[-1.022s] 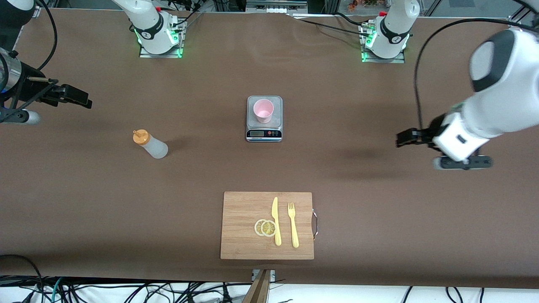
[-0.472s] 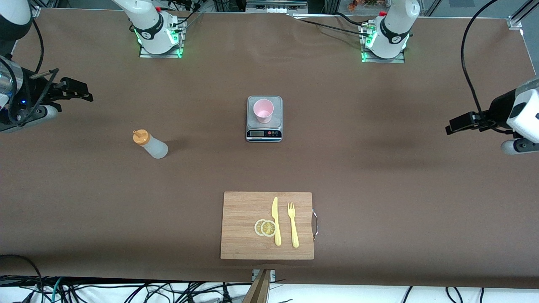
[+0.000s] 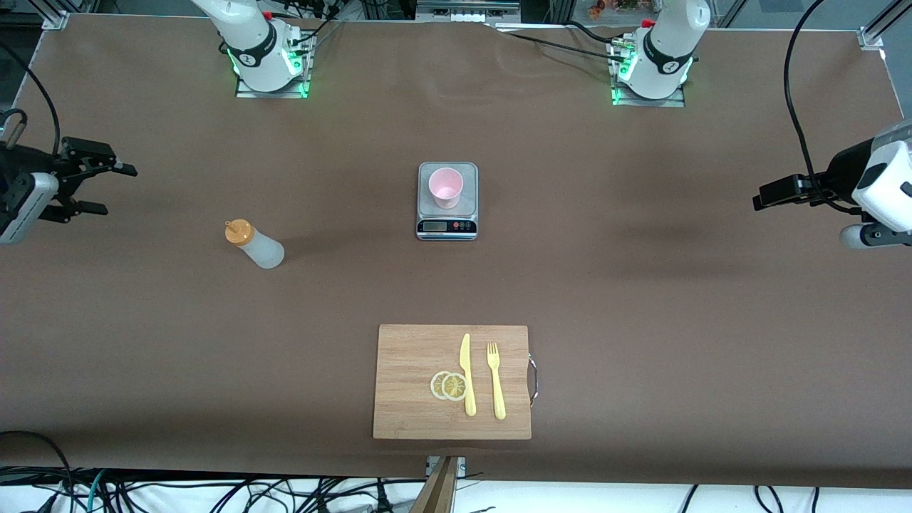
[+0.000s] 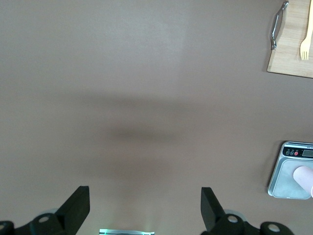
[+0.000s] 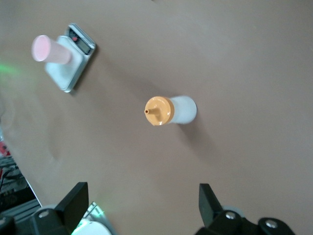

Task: Add sauce to pink cup with both arms
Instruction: 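Reach the right gripper to the white squeeze bottle and grasp it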

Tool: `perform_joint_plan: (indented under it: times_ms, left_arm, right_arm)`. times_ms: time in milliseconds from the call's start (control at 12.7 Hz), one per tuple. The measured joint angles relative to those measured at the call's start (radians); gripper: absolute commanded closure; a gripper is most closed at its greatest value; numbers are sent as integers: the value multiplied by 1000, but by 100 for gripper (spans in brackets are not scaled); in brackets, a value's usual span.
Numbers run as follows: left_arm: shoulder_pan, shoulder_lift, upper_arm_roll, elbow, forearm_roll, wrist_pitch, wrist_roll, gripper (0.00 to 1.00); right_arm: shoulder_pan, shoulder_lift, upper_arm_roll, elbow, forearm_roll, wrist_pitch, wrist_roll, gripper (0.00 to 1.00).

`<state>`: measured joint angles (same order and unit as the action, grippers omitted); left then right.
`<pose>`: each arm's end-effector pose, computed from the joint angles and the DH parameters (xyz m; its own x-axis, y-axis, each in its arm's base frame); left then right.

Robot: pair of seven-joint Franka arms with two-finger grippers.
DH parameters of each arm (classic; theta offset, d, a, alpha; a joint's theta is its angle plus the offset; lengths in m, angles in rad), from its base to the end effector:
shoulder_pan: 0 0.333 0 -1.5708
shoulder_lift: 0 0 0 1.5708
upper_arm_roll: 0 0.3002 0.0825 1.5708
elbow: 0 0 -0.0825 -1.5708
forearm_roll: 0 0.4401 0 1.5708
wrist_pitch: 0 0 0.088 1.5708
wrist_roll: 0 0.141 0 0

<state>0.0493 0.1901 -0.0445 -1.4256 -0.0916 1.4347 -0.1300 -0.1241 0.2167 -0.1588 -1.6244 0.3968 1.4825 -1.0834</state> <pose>0.6423 -0.0087 0.5212 0.9742 0.1206 -0.1906 0.1371 -0.9877 0.0757 0.6193 -0.1149 0.4183 0.7401 0.6576 0.1409 0.6365 -0.6171 -0.4627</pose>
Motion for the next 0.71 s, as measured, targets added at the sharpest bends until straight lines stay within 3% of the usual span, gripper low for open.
perform_joint_plan:
  times_ms: [236, 708]
  left_arm:
    - [-6, -22, -12, -3, 0, -7, 1, 0]
    - [-5, -39, -11, -21, 1, -9, 50, 0]
  right_arm:
    - [-74, 106, -2, -3, 132, 1, -321, 0]
    - [-108, 297, -1, -14, 318, -1, -971, 0]
